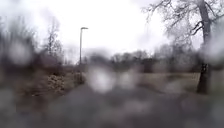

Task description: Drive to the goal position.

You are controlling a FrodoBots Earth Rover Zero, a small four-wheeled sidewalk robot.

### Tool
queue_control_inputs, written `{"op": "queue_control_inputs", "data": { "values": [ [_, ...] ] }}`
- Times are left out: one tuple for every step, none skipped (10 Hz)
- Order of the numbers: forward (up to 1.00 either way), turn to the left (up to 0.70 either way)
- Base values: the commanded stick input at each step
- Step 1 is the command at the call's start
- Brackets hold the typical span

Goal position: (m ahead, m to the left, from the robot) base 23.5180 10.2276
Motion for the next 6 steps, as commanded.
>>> {"op": "queue_control_inputs", "data": {
  "values": [
    [1.00, 0.00],
    [1.00, 0.00],
    [1.00, 0.00],
    [1.00, 0.00],
    [1.00, 0.04],
    [1.00, 0.29]
  ]
}}
